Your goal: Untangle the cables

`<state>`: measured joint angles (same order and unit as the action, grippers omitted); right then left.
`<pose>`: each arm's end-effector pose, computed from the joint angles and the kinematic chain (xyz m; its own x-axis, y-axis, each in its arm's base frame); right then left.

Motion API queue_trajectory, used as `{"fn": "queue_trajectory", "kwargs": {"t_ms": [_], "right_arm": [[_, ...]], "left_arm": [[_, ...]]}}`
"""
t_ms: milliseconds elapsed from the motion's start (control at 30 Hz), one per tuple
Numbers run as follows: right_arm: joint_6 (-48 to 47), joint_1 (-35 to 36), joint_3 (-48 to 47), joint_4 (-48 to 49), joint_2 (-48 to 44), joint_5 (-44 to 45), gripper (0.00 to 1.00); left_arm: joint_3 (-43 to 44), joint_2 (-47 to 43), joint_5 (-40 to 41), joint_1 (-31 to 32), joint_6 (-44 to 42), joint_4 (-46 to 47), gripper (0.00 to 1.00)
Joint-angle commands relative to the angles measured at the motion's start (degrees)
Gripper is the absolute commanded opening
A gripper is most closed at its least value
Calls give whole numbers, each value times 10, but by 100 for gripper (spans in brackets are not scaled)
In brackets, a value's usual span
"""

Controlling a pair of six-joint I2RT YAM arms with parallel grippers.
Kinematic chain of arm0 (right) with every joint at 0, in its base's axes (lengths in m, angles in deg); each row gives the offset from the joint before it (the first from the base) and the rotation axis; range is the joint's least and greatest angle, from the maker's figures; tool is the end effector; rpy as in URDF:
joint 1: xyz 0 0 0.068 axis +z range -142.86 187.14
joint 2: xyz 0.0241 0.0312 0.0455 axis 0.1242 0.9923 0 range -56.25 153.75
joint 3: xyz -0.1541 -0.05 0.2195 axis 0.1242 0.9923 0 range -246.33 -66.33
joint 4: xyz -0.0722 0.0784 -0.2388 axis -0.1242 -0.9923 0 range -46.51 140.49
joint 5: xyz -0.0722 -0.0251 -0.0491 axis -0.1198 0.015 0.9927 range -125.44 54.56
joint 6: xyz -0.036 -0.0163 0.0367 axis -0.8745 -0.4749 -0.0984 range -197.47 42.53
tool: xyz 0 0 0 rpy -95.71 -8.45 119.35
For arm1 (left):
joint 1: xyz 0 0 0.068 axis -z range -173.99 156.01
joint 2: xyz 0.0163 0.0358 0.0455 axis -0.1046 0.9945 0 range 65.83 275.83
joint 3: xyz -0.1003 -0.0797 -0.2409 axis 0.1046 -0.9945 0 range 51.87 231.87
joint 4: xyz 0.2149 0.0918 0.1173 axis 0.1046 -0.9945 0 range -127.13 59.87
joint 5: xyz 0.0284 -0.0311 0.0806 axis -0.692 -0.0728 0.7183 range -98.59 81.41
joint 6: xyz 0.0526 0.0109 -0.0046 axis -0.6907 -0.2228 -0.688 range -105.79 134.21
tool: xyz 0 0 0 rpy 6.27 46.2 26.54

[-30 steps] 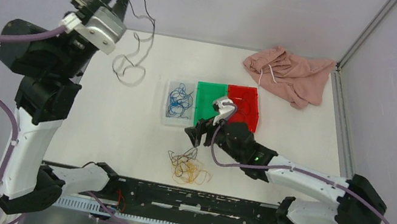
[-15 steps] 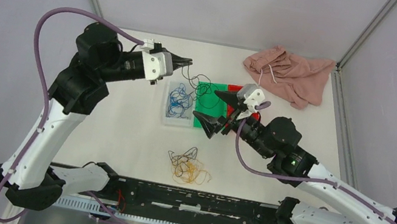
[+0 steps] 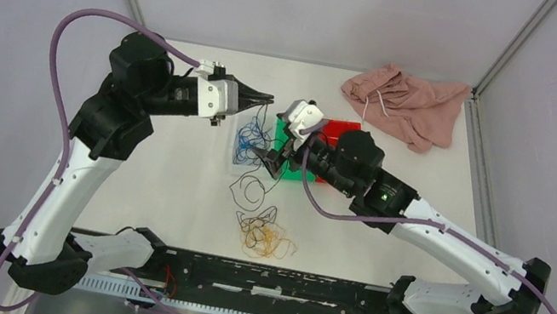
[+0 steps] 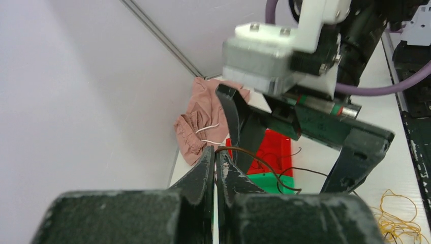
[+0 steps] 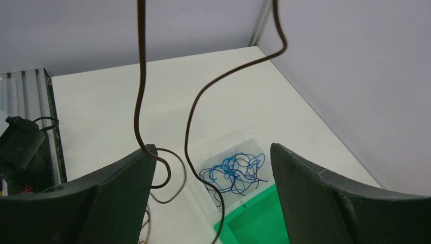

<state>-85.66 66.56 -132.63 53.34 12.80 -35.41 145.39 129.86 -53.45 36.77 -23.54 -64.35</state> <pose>0.1437 0.2436 0.4084 0.1235 -0.0708 -0.9898 -0.8518 0.5041 -0.1424 0.1479 -0.1172 0.5155 0.5358 0.1861 -0.8236 0.8076 0.1715 0.5642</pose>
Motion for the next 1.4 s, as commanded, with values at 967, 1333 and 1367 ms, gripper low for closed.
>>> {"fn": "queue_trajectory", "kwargs": {"t_ms": [967, 1333, 1367], "right_arm": [[79, -233, -4, -102, 38, 197, 0], [101, -304, 10, -15, 202, 210, 0], [111, -307, 6, -18, 217, 201, 0]], "left_arm": [[-108, -41, 142, 7, 39, -72, 97], [-123, -50, 154, 7, 80, -97, 99], [-123, -51, 153, 8, 81, -95, 99]]}}
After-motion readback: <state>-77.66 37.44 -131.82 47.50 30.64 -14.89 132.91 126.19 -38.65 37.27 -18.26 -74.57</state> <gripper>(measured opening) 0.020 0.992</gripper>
